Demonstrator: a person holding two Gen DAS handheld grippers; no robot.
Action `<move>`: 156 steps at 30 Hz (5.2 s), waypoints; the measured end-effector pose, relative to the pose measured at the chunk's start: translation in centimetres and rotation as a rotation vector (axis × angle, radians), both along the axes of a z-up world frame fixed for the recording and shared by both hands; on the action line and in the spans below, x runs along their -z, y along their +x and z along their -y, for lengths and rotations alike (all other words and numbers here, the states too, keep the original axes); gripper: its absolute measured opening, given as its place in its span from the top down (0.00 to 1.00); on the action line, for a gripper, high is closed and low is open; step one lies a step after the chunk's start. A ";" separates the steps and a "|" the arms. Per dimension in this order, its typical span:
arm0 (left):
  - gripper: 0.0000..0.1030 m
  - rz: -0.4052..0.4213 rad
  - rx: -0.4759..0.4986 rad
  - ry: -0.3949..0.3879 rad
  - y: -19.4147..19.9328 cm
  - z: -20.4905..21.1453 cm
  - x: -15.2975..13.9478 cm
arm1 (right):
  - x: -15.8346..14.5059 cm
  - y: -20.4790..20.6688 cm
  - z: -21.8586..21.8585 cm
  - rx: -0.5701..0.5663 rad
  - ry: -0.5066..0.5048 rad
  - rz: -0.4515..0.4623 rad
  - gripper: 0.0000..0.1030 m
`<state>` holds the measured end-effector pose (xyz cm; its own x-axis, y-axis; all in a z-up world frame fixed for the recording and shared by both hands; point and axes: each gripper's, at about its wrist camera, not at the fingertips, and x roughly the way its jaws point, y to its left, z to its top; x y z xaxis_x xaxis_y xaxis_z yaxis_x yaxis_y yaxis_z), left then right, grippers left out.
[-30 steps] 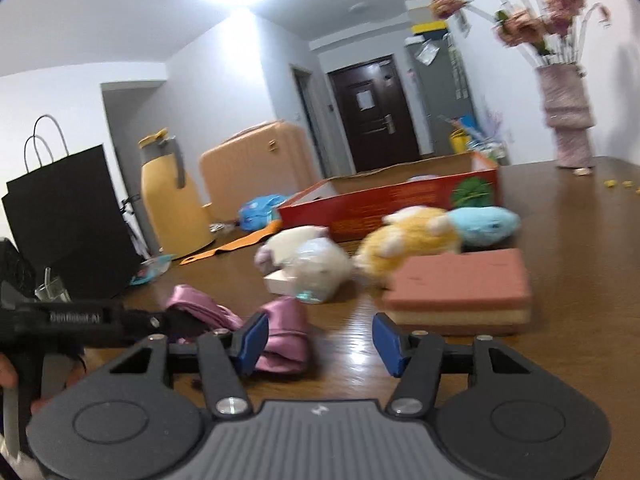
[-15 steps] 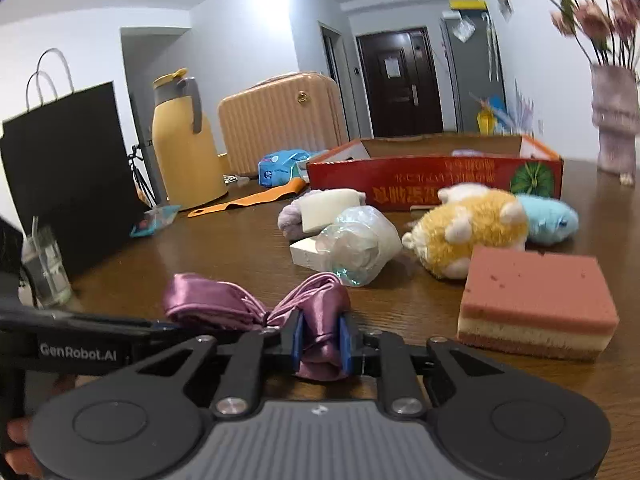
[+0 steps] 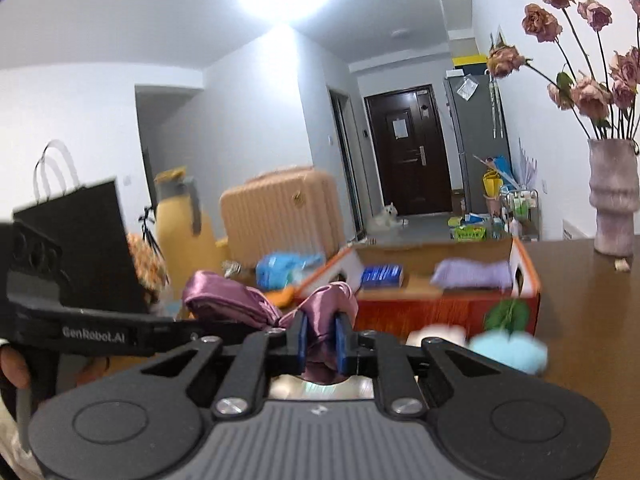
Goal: Organize soft objects
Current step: 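Carry the pink scrunchie with the right tool into the box and release, then return the right tool to the pile and grasp the white foam wedge, then carry the white foam wedge with the right tool into the box and release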
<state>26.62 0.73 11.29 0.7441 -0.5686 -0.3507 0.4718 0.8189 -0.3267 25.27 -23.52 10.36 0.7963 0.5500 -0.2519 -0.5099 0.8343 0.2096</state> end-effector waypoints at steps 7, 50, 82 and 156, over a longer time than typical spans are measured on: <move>0.79 -0.085 -0.029 -0.035 10.9 -0.5 -2.4 | -2.8 11.5 0.0 0.002 0.013 -0.092 0.87; 0.25 -0.344 -0.248 0.298 24.9 1.5 -3.3 | -5.9 28.4 -0.8 0.125 -0.240 -0.373 0.28; 0.01 -0.067 -0.345 0.241 -8.8 0.9 7.5 | 8.9 -6.6 6.4 0.346 -0.167 -0.066 0.06; 0.69 -0.052 -0.182 0.015 -7.4 -3.1 3.6 | -0.9 3.2 0.3 -0.037 -0.180 -0.097 0.85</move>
